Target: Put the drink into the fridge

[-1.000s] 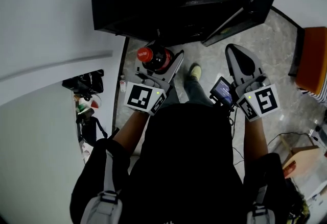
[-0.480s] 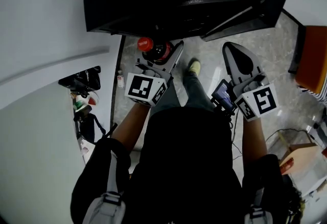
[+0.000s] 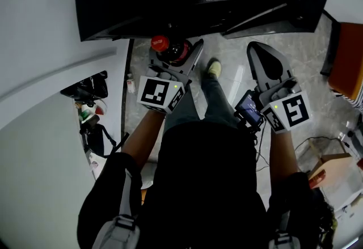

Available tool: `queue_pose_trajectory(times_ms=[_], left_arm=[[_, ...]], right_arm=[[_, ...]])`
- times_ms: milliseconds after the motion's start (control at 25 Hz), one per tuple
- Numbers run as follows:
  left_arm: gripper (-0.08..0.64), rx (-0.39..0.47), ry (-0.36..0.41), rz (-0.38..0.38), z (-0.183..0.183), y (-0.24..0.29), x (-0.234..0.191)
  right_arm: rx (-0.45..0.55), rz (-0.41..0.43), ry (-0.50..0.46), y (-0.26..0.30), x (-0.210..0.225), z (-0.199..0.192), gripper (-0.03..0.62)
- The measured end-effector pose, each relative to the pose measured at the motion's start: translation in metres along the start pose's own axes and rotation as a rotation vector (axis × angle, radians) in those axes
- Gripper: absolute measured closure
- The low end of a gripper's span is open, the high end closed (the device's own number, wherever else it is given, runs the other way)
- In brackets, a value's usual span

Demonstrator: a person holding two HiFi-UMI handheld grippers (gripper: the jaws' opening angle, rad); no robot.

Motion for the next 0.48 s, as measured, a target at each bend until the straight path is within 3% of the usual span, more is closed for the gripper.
queue_pose_trajectory(times_ms=[480], left_arm=[[0.253, -0.022, 0.008, 0.022, -0.023, 0.024, -0.017]], right_arm=[[-0.003, 0.03, 0.022, 0.016, 0.005, -0.011, 0.58]])
Point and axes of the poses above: the fingertips, and each gripper's own axes: y forward along the fingers, x to its right, z out of its top, the point moved 8 cm from there along -y, backward along the fingers, and after that the axes turned 3 degrees about z, right-handed, at the moved point
